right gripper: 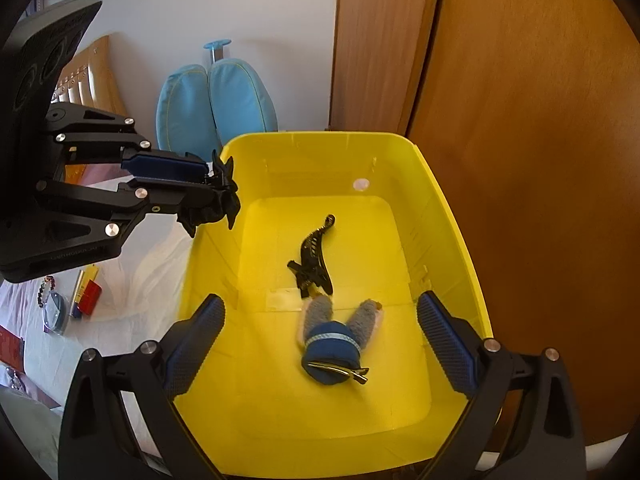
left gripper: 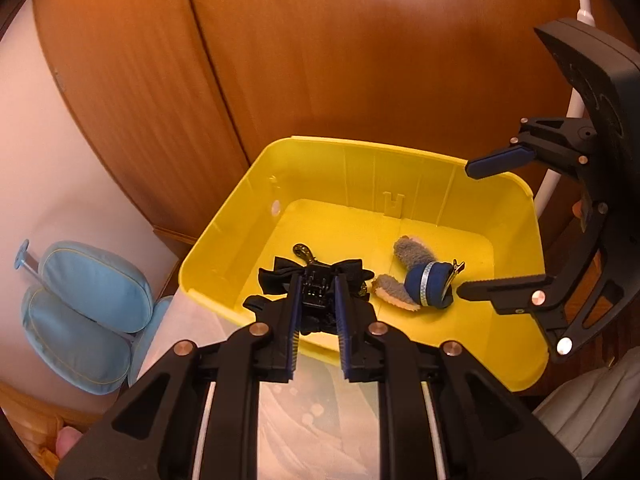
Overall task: Organize jewelry
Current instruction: 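Carry the black bow clip with the left gripper over the yellow bin, then lower the bow clip into the bin and open the left gripper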
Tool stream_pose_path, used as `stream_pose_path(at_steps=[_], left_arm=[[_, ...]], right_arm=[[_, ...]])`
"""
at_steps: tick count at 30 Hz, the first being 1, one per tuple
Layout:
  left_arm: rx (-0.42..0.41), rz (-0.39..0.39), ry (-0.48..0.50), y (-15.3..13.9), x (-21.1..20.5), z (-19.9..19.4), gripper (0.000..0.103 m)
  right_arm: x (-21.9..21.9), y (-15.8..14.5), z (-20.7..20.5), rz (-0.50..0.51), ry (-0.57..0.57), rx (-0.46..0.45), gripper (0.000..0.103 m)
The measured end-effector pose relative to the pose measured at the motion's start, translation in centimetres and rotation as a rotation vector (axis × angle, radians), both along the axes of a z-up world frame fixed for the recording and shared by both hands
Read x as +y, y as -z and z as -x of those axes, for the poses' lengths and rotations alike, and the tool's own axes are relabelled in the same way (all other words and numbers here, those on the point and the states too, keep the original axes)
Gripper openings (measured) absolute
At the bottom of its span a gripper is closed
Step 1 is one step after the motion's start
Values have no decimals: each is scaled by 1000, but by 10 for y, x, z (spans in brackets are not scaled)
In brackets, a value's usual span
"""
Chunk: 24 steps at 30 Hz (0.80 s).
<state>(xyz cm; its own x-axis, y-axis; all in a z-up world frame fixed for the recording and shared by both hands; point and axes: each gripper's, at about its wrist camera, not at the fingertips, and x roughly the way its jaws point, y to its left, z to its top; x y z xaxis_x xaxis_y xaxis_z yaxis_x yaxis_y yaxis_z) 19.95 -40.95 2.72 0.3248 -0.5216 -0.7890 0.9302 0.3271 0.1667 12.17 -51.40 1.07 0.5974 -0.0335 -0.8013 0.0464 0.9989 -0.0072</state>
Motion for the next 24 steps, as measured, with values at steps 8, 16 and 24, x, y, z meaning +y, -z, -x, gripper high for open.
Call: stream_pose_path(at_steps=[8, 16, 24], left_arm=[[70, -157, 59, 53, -41, -3, 17], [80, -224, 67, 69, -53, -7, 17], [76, -223, 47, 65, -51, -12, 18]], right_arm=[[-20, 36, -12, -47, -21, 127, 98], [-22, 54, -19, -41, -62, 210, 98], [-23, 57, -17, -58, -51, 214, 98]])
